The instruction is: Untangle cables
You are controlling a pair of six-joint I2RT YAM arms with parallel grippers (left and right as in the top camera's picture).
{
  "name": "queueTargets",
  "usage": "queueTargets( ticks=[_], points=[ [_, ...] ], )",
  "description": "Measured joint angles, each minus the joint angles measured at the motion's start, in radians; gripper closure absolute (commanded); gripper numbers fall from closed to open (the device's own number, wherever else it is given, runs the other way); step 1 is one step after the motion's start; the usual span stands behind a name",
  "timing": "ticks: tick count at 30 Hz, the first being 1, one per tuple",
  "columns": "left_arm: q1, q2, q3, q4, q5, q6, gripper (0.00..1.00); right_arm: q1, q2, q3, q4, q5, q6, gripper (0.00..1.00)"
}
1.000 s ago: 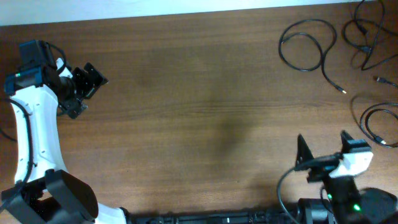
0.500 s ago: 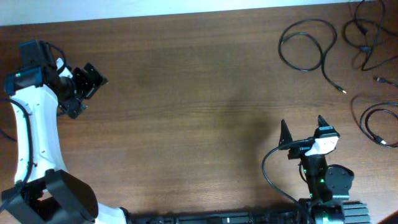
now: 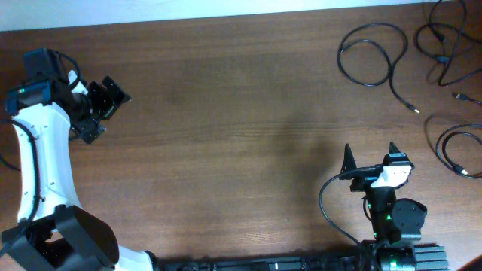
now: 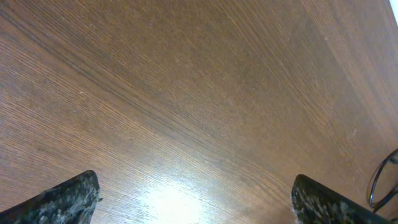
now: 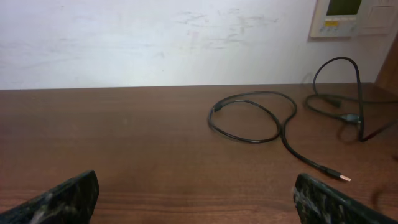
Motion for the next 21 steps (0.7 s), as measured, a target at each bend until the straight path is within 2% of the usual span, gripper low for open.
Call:
queueTargets(
  ticks=[6,9,12,13,14,15,17,19,21],
  points=[
    [0.0,0.0,0.0,-0.035,-0.035,-0.001,0.01,0.0,0.0,0.0,-0.001,0.001,0.0,0.01],
    [-0.034,-0.008,-0.002,-0.001,-0.065,-0.052,0.02,0.0,0.0,0.0,-0.002,0.001,0.0,0.01],
    [-0.222,-0.113,-0.038,0.175,-0.198,-0.075,0.02,0.0,0.0,0.0,-0.002,0.004,0.0,0.01],
    [-0.319,-0.195,-0.069,0.233,-0.277,-0.078,0.02,0.0,0.0,0.0,-0.002,0.004,0.0,0.01],
    [-0.363,-0.242,-0.092,0.272,-0.323,-0.077,0.02,0.0,0.0,0.0,-0.002,0.004,0.0,0.01],
    [-0.43,-0.348,-0.178,0.347,-0.407,-0.071,0.01,0.0,0.0,0.0,-0.002,0.005,0.0,0.01],
    [-0.504,-0.493,-0.298,0.444,-0.454,-0.048,0.01,0.0,0.0,0.0,-0.001,0.006,0.0,0.01],
    [-0.519,-0.676,-0.494,0.591,-0.484,-0.026,0.02,0.0,-0.001,0.0,0.0,0.007,0.0,0.01],
    [-0.518,-0.935,-0.789,0.777,-0.475,0.025,0.01,0.0,-0.002,0.0,-0.002,0.008,0.0,0.01]
  ],
)
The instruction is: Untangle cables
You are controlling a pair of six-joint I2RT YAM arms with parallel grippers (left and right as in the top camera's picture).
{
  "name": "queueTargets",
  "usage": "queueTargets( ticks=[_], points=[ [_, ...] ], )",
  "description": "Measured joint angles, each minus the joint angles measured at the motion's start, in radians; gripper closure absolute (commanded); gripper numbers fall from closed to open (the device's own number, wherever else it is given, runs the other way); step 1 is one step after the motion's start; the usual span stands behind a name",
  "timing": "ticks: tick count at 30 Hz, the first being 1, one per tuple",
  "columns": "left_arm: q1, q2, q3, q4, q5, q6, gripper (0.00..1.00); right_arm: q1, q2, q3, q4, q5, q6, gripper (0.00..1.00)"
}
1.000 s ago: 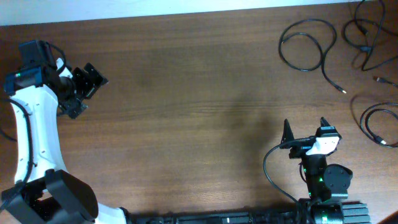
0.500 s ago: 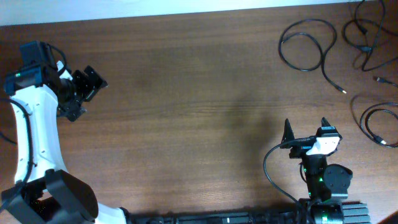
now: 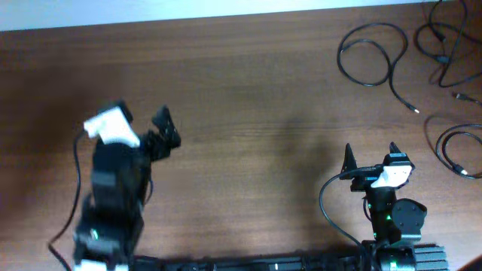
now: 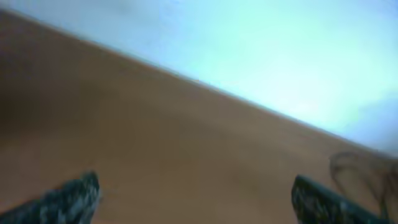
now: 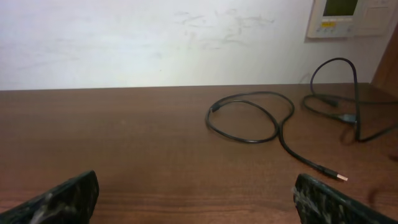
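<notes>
Several black cables lie apart at the table's far right: a looped cable [image 3: 373,51] with a plug end, a bunched one [image 3: 444,41] in the corner, and a coil [image 3: 456,147] at the right edge. The loop [image 5: 249,121] and the bunched cable [image 5: 345,99] also show ahead in the right wrist view. My left gripper [image 3: 167,128] stands open over bare wood left of centre; its view is blurred, with the fingers [image 4: 74,196] wide apart. My right gripper [image 3: 370,153] is open near the front right, its fingers [image 5: 336,202] spread, holding nothing.
Brown wooden table [image 3: 248,90] backed by a white wall [image 5: 155,37] that carries a small control panel [image 5: 348,15]. The right arm's own lead [image 3: 327,203] loops beside its base.
My left arm has swung from the far left edge to the front left of centre, and its camera now looks across the table toward the wall. The right arm and the cables are unchanged.
</notes>
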Motion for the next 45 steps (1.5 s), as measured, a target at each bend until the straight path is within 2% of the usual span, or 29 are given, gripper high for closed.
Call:
queueTargets(
  ticks=[2,4,7,11,14,18,45],
  points=[
    [0.0,-0.184,-0.229,0.251,0.074,0.114,0.02,0.0,0.0,0.0,0.0,0.0,0.0,0.01],
    [0.006,-0.351,-0.418,0.382,0.148,0.225,0.01,0.0,-0.001,0.0,-0.001,0.0,0.0,0.01],
    [0.079,-0.528,-0.633,0.398,0.226,0.309,0.02,0.0,-0.001,0.0,-0.001,0.0,0.0,0.01],
    [0.14,-0.673,-0.739,0.359,0.269,0.406,0.01,0.0,-0.001,0.0,-0.001,0.0,0.0,0.01],
    [0.141,-0.723,-0.749,0.267,0.269,0.531,0.02,0.0,-0.001,0.0,-0.001,0.0,0.0,0.01],
    [0.142,-0.726,-0.749,0.263,0.239,0.579,0.01,0.0,-0.001,0.0,-0.001,0.0,0.0,0.01],
    [0.142,-0.727,-0.749,0.263,0.235,0.586,0.01,0.0,-0.001,0.0,-0.001,0.0,0.0,0.01]
  ],
)
